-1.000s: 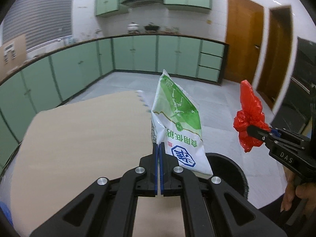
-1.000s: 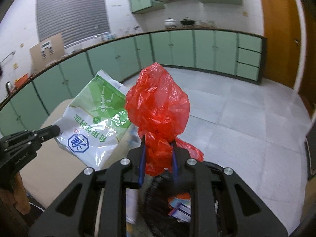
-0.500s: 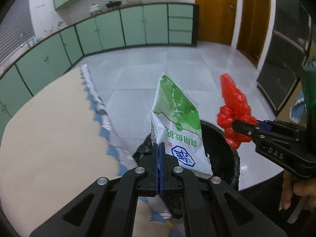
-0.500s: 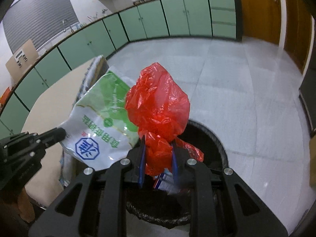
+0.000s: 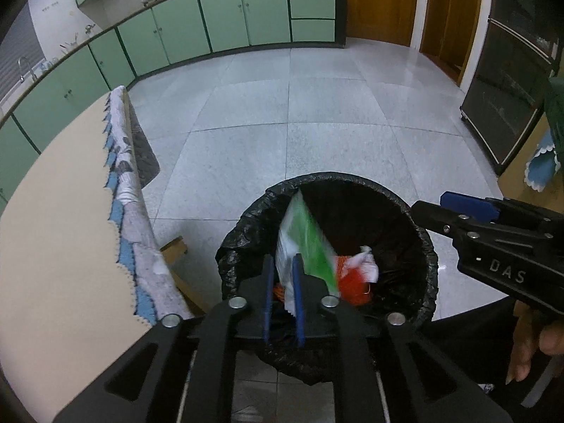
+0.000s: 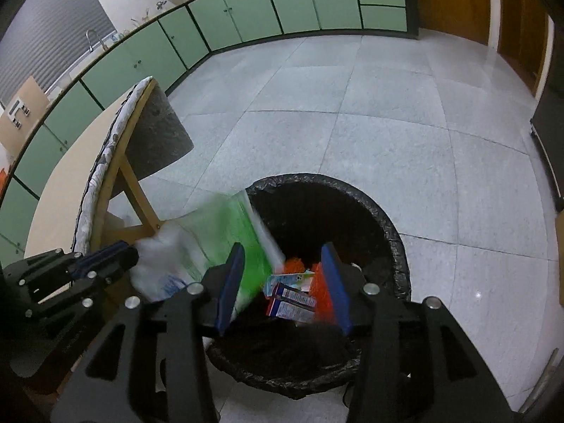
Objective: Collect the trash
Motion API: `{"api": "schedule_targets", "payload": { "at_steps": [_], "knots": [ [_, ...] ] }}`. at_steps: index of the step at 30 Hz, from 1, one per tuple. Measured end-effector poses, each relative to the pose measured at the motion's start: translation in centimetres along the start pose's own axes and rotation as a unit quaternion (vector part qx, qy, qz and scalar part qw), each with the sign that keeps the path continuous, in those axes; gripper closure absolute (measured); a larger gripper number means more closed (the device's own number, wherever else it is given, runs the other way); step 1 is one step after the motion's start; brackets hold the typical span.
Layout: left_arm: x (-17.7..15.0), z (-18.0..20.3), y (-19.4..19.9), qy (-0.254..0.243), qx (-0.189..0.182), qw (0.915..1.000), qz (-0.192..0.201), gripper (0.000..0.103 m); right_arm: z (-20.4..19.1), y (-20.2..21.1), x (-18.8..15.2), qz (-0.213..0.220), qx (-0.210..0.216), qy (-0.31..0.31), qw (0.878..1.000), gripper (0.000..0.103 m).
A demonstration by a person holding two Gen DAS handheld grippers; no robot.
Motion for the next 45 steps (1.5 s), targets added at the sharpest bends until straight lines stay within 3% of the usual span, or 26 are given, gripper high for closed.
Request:
{"api": "schedule_targets", "payload": {
  "at_steps": [2,6,9,14,28,32,38,42,45],
  "knots": [
    [-0.1,0.3,0.0,-0.002,0.001,1.0,0.001,0.08,0.0,0.1,-0.1,0.002,-0.003,0.003,1.0,0.058],
    [-0.5,0.3,0.0,0.0,0.001,1.0,0.0,0.076,0.0,0.5,-0.3,0.008,-0.007,0.007,1.0,0.057],
    [-0.9,-0.3,0.6,0.01,0.009,0.9999,0.008,0.061,0.2,0.6,-0.3,0.009,-0.013,0.005,1.0,0.053],
    [-1.5,-1.5,2.1,0.029,0.014,0.9992,0.022,0.058,-0.2,1.1,-0.6,0.013,-0.022,0.014,1.0,0.045],
    [-3.1,-5.2,8.8,0.074,0.036,0.9937,0.076,0.033,-2.9,5.4,-2.5,0.034,-0.03,0.043,0.998,0.026],
    [-4.0,-6.5,10.9,0.095,0.044,0.9905,0.09,0.022,-4.1,7.5,-2.7,0.05,-0.04,0.055,0.996,0.015],
    [-5.2,-8.4,14.8,0.119,0.064,0.9849,0.107,0.009,-6.2,10.6,-3.4,0.062,-0.055,0.073,0.994,0.009],
    [-6.5,-9.8,17.6,0.146,0.078,0.9789,0.12,0.006,-8.0,12.5,-3.8,0.065,-0.052,0.084,0.993,0.007],
    [-7.5,-10.3,19.3,0.151,0.097,0.9756,0.126,0.006,-9.5,14.2,-4.0,0.076,-0.075,0.094,0.99,0.006]
  ]
}}
Point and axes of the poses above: each gripper's, at about its wrist camera, not at the fingertips, and y roughly against the way its jaws point, z to its right, x to its top, the point moved 3 cm from there along -y, roughly the way its jaws point, and after that the axes turned 3 degrees about -y, right-handed, at the moved point
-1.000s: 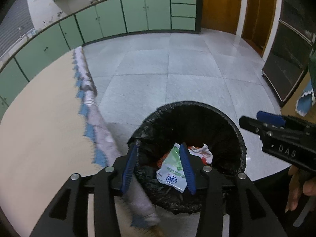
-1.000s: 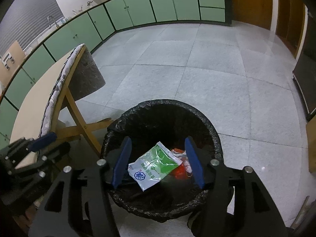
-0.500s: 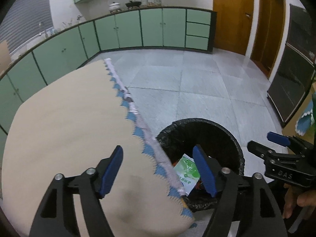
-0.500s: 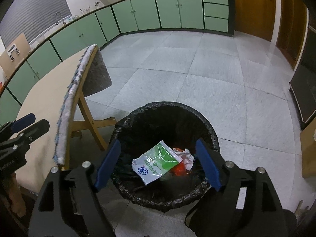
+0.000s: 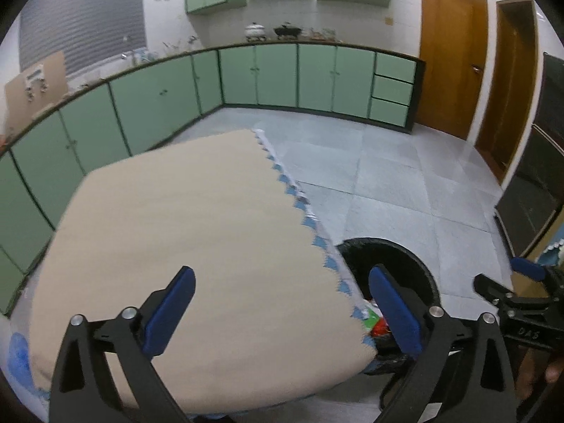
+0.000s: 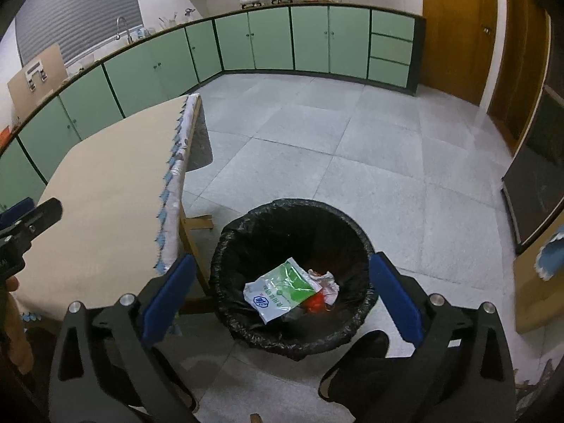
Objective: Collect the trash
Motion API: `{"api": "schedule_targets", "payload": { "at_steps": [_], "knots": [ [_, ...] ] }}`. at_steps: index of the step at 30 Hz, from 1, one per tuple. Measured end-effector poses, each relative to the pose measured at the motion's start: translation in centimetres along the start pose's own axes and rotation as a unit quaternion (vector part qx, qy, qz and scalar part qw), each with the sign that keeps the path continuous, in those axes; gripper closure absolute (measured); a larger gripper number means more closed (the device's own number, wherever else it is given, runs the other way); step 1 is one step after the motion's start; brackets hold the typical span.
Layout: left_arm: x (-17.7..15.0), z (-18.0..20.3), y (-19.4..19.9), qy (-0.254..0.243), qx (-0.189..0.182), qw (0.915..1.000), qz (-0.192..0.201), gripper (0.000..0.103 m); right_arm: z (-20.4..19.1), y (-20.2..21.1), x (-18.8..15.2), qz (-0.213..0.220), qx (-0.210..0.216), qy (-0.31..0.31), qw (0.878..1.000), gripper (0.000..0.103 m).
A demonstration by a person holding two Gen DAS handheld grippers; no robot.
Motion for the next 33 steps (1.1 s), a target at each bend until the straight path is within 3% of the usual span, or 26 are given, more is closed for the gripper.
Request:
{"api": "schedule_targets", "payload": {
  "at_steps": [5,14,19,33],
  "knots": [
    [-0.2,-2.7,3.9,0.025,0.025,0.9992,0.019,0.006,-2.1,4.2,0.9,0.052,-0.024,0.009,0.998,0.005],
    [-0.4,-6.6,10.8,0.064,0.074,0.9943,0.042,0.006,-6.0,10.9,2.8,0.101,0.009,0.023,0.995,0.005],
    [-0.5,-7.3,14.6,0.066,0.084,0.9918,0.07,0.006,-7.5,14.3,3.5,0.12,0.05,0.033,0.991,0.005],
    [-0.6,-7.2,23.2,0.077,0.119,0.981,0.132,0.006,-8.7,20.8,3.3,0.167,0.048,0.051,0.983,0.005]
  ]
}}
Point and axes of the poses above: each gripper's, at about its wrist camera, not at the fingertips, and y roughly against the way its jaws point, z to its right, x to its top, the point moved 3 cm from there along -y, roughly the way its jaws point, and after that the axes turned 3 degrees about -y, right-handed, at the moved point
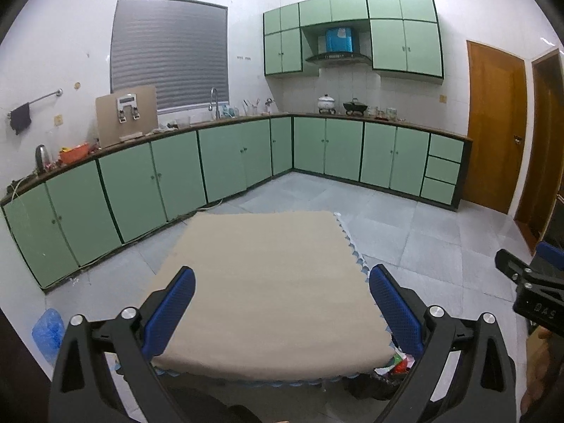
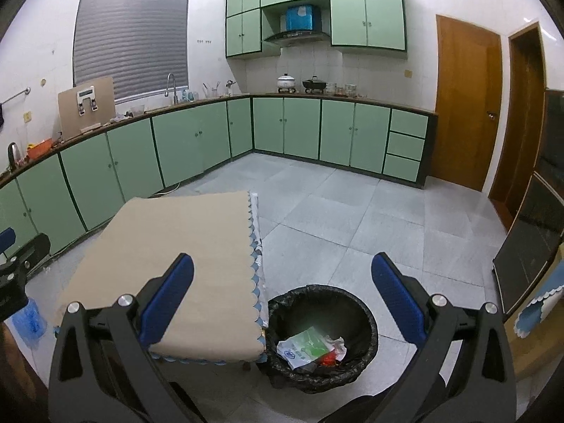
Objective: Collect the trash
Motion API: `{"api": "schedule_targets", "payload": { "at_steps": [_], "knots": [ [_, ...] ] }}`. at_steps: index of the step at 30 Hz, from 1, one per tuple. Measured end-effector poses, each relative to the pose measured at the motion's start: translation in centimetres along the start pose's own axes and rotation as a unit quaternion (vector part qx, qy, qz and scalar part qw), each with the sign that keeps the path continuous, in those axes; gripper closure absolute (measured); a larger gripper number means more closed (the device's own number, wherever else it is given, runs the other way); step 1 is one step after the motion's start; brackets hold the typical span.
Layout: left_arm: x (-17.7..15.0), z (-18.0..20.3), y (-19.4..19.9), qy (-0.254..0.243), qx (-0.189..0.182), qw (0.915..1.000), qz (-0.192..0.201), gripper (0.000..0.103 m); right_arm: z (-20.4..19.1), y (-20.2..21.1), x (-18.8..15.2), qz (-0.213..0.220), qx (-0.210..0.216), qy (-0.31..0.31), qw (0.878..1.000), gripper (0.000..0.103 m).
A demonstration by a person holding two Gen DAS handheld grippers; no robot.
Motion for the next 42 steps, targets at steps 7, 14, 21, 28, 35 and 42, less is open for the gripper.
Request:
{"api": "schedule_targets", "payload": {
  "at_steps": [7,14,21,28,35,42],
  "knots": [
    [0.1,-0.1,3.1,0.008,-0.002,0.9997,0.025,0.006,-0.1,1.9,-0.2,0.013,0.004,-0.011,1.0,0.005],
    [0.6,0.7,4.5,0.0,-0.005,0.9994,0.033,0.006,0.2,2.8,-0.3,0.028,-0.007,-0.024,0.999,0.005],
    [0.1,0.6,3.7,0.013,-0.007,0.9995,0.028,0.006,0.4,2.2,-0.4,0.018,-0.008,-0.03,0.999,0.005],
    [-0.4,1.4,2.7,0.005,-0.012,0.9997,0.021,0.006,0.4,1.7,-0.7,0.012,-0.011,-0.031,0.999,0.005],
    [-0.5,1.9,2.6,0.003,-0.018,0.9995,0.024,0.006,0.3,1.8,-0.6,0.012,-0.017,-0.03,0.999,0.005],
    [-0.6,1.3,2.3,0.002,-0.026,0.9994,0.022,0.006,0.4,1.6,-0.8,0.014,-0.024,-0.029,0.999,0.005]
  ]
}}
Point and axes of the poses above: each gripper's, at about its wrist camera, not at the fingertips, and y roughly against the way its jaws point, z to its right, x to its top, the point moved 3 cm from there along -y, roughly the way its jaws point, and after that the axes turned 3 degrees about -y, right-handed, at the moved point
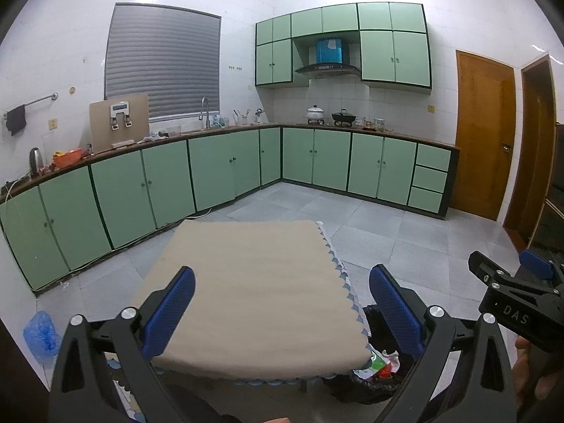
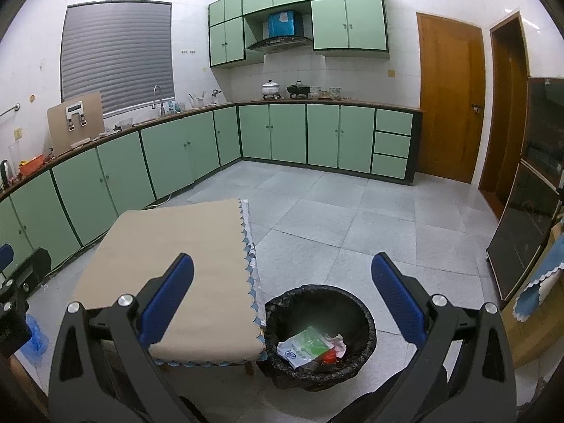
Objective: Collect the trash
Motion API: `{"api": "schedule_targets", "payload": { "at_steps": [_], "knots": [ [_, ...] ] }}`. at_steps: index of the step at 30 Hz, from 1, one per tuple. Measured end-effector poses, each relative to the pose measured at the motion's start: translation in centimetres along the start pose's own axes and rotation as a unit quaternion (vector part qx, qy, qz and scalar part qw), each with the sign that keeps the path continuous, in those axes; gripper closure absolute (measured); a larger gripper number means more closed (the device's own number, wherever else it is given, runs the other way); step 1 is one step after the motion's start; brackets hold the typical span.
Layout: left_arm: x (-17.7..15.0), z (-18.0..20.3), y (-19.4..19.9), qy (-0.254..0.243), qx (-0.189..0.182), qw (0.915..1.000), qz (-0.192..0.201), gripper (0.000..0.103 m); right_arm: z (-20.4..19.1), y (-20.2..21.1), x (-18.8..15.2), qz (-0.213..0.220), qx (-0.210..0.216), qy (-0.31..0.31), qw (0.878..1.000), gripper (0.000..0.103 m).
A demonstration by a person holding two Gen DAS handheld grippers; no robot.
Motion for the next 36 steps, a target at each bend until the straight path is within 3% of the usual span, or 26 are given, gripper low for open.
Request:
{"api": "schedule_targets", "payload": {
  "at_steps": [36],
  "knots": [
    [0.3,-0.4,0.2,0.003,-0.002,0.9999,0.014,0.006,0.6,1.3,0.9,0.04,-0.035,-0.01,0.999,0.005]
  ]
}}
Point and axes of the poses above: each gripper's, at about its wrist camera, not at the fingertips, and y roughly against the way its jaws point, z to its right, x to its top, the point moved 3 cm from there along -y, roughly the way its jaws point, and after that the axes turned 3 degrees about -y, right-handed, at the moved point
